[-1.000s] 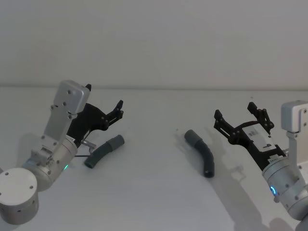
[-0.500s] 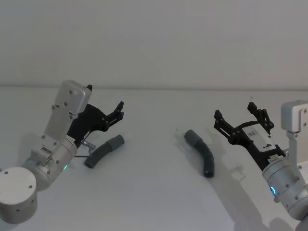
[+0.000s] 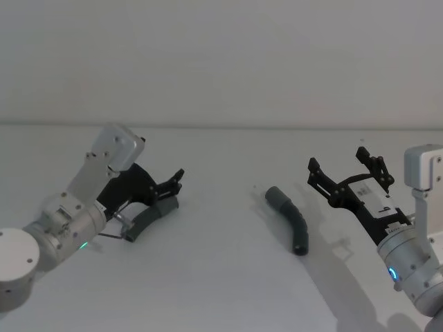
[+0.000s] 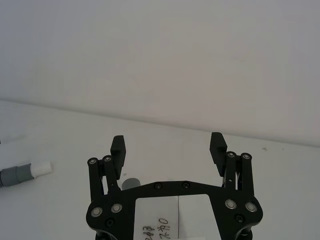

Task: Use both hands to pick up one end of the pipe from the table, align the ends, and insert them.

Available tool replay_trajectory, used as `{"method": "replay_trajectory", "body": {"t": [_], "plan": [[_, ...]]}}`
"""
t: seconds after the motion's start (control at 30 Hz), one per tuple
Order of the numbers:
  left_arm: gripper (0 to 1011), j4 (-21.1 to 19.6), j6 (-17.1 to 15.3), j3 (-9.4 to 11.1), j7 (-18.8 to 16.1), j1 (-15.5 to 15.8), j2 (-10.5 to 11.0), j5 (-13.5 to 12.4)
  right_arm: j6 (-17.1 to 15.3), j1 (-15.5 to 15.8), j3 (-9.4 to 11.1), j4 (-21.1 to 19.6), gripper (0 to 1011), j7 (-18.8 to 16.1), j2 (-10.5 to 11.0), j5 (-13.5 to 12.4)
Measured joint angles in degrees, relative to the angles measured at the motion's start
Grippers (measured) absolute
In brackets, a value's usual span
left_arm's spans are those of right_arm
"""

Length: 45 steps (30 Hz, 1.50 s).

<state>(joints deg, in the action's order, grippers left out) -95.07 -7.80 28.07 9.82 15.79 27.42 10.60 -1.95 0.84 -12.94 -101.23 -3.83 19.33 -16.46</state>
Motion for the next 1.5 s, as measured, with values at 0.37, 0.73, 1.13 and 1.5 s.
{"method": "replay_trajectory", "body": {"t": [0.37,0.73,1.13,1.5], "plan": [[1001,1.32,-4.8,0.66,6.22,2.42,2.54,0.45,0.0,0.0,0.0,0.0,1001,0.0,0.0,0.0],[1001,4.09,-8.24,1.06,9.22,4.74,2.45,0.61,0.0,0.0,0.0,0.0,1001,0.0,0.0,0.0],[1001,5.57,-14.02,2.33,11.88,7.27,2.36,-0.18,0.0,0.0,0.0,0.0,1001,0.0,0.0,0.0],[1001,6.75,-17.3,3.09,13.55,9.02,1.9,-1.1,0.0,0.0,0.0,0.0,1001,0.0,0.0,0.0]]}}
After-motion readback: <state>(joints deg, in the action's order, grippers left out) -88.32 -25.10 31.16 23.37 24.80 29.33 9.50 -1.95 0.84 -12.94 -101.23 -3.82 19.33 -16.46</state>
